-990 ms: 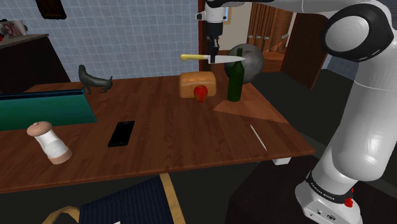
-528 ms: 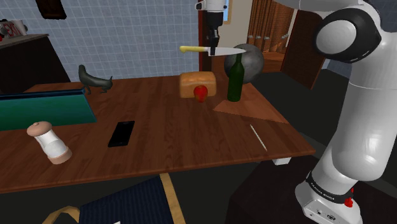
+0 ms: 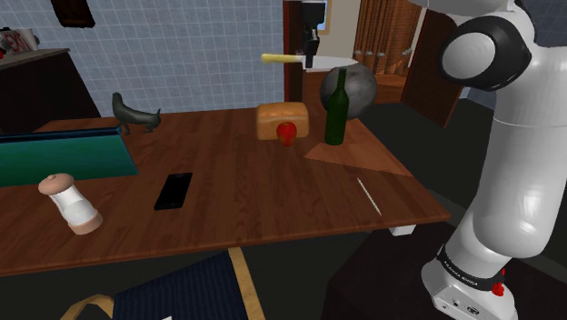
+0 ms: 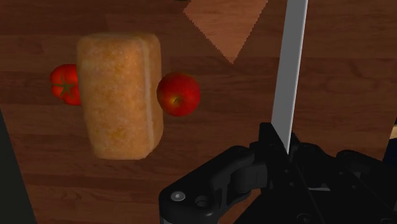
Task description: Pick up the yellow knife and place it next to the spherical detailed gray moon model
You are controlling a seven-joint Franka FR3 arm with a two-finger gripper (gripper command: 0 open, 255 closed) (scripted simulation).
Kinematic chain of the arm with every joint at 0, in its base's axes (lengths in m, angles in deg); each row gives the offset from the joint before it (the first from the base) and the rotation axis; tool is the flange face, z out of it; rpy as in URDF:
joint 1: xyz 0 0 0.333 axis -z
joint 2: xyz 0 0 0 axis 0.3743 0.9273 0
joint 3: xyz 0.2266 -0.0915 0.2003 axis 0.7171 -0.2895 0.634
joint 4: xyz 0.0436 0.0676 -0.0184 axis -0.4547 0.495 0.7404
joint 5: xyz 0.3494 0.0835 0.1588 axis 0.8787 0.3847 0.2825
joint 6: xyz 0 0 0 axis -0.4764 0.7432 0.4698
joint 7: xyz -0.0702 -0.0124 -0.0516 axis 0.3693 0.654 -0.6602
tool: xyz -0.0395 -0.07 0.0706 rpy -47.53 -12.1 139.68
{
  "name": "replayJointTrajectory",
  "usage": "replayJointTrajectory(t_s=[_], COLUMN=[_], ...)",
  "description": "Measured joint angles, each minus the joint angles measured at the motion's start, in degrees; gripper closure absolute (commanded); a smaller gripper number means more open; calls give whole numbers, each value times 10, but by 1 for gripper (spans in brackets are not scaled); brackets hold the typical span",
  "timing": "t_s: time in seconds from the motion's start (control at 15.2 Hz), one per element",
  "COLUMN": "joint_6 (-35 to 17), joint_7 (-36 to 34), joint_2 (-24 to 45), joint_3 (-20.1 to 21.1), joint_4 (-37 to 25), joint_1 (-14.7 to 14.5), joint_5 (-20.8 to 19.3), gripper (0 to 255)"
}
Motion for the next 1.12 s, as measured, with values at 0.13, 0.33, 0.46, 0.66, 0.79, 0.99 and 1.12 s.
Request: replayJointTrajectory(t_s=[0.13,0.33,0.46,0.66,0.79,0.99,1.12], joint_6=[-13,-18,-29,-40,-36,-41,-37], joint_7=[20,54,80,119,142,185,215], joint_2=[-25,-52,-78,-103,-105,-117,-111], joint_3=[-7,-21,-31,-48,-59,-79,-92], joint_4=[39,71,108,145,144,161,153], joint_1=[11,32,45,67,79,102,118], joint_5=[-1,-2,-5,-7,-7,-8,-6], gripper=[255,255,255,255,255,255,255])
